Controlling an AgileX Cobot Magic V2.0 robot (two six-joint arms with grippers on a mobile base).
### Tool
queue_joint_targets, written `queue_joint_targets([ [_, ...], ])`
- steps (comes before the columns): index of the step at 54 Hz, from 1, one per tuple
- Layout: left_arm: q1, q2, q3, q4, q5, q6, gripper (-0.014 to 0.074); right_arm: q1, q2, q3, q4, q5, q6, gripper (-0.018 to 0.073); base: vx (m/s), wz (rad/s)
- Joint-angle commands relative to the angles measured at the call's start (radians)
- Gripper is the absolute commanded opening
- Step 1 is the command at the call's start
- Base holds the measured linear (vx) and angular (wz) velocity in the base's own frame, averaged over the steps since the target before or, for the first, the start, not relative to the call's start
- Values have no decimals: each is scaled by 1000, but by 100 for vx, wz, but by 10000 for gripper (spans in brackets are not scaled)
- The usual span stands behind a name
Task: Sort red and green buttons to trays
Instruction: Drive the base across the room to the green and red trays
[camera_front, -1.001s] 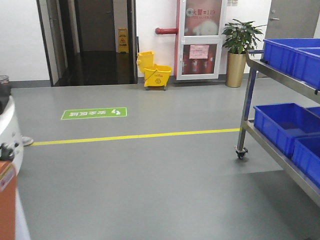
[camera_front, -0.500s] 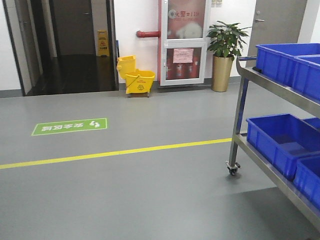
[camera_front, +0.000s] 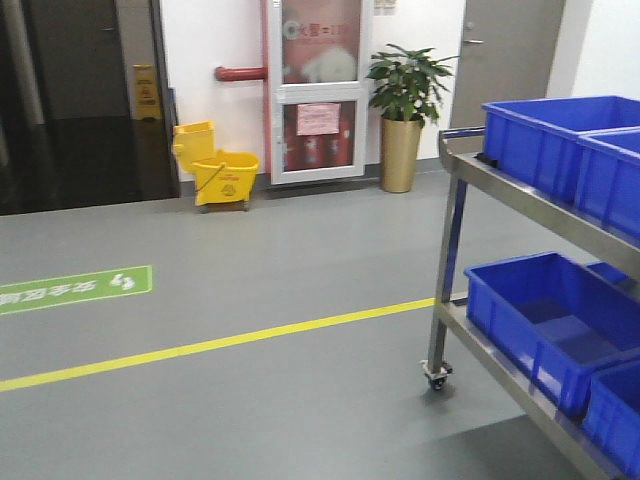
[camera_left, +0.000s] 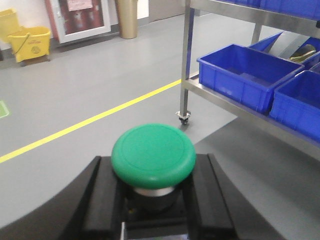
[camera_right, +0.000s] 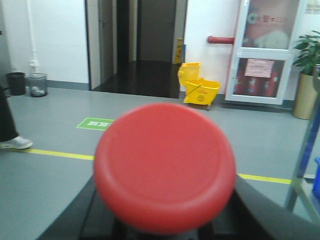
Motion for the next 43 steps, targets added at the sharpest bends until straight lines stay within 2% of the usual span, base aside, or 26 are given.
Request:
queue_joint_targets([
  [1,-7,6,-33,-7,-94,-2,0,-4,9,-33,1,24,1,-10,50,-32],
  [19,-7,6,-33,-7,-94,-2,0,-4,9,-33,1,24,1,-10,45,-51],
  [43,-7,6,-33,-7,-94,-2,0,-4,9,-33,1,24,1,-10,37,-74],
])
